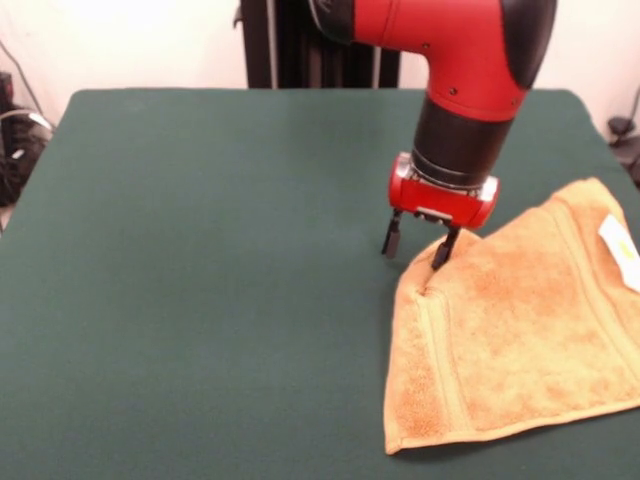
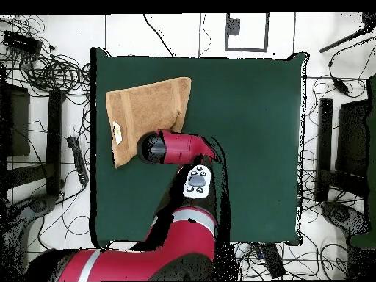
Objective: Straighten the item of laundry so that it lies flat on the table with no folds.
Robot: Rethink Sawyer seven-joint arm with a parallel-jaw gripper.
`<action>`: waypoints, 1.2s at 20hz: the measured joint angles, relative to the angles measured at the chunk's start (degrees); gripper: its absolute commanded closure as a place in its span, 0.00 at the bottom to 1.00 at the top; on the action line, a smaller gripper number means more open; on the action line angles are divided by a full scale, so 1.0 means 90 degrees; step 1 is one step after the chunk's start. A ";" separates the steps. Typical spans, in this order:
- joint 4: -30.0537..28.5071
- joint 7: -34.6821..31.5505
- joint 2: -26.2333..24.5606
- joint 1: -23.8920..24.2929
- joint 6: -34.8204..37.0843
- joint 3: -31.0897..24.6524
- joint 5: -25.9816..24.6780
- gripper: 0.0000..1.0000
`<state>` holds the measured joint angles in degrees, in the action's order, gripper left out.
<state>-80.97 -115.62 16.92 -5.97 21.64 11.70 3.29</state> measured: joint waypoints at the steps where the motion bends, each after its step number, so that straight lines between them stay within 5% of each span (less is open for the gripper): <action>1: 0.0019 0.0000 -0.0012 -0.0033 0.0000 0.0032 0.0012 0.00; 24: 0.0380 0.0001 -0.0204 -0.0002 0.0008 0.0109 0.0087 0.00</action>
<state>-77.55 -115.61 15.08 -5.98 21.71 12.67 4.07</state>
